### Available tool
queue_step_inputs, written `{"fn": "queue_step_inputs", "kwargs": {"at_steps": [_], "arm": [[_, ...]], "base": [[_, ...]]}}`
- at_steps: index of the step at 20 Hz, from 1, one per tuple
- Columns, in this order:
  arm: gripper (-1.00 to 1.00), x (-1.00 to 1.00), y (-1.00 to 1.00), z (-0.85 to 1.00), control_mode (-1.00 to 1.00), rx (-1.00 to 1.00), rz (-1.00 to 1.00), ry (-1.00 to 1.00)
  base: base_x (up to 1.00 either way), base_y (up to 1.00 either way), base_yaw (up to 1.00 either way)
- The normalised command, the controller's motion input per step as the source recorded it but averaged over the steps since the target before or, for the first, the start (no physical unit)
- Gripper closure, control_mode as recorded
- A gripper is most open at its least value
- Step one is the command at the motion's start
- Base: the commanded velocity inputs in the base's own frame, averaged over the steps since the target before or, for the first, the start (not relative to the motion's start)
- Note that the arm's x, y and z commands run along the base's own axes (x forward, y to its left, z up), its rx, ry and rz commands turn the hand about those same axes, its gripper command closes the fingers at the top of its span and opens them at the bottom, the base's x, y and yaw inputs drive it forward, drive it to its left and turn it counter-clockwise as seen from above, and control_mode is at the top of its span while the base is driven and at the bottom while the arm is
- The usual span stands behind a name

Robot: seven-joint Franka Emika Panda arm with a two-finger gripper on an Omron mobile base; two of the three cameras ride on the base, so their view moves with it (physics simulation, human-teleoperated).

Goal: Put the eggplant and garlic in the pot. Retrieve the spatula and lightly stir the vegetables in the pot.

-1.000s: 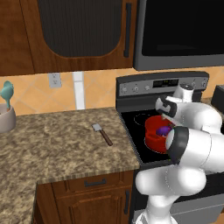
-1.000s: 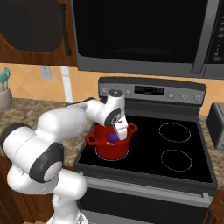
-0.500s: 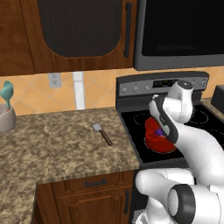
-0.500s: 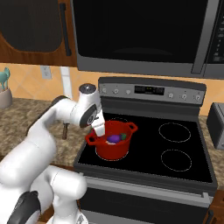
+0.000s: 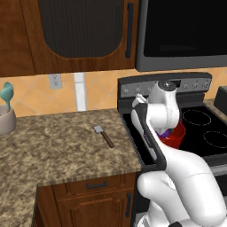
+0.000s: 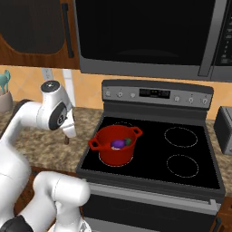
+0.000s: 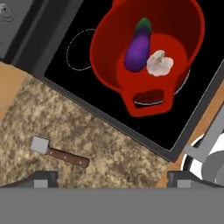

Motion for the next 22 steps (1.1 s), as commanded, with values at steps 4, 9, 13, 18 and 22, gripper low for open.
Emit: {"fn": "queue_step_inputs", "kwargs": {"at_steps": [4,9,13,18,22], "arm": [[-1.00,0.32,0.60,-0.05,-1.00,-0.02,0.37,0.16],[-1.00,0.22,0.55,-0.07,-1.00,-0.08,0.62,0.14],[-1.00,0.12,0.50,-0.08,-1.00,-0.14,0.67,0.15],[-1.00,0.04,0.29,-0.37,-1.00,-0.26,0.74,0.05],[-1.00,0.00,0.13,-0.41,-1.00,-0.25,0.83,0.00]], "base": [[0.00,0.00,0.00],[0.00,0.00,0.00],[0.00,0.00,0.00],[0.00,0.00,0.00],[0.00,0.00,0.00]]}}
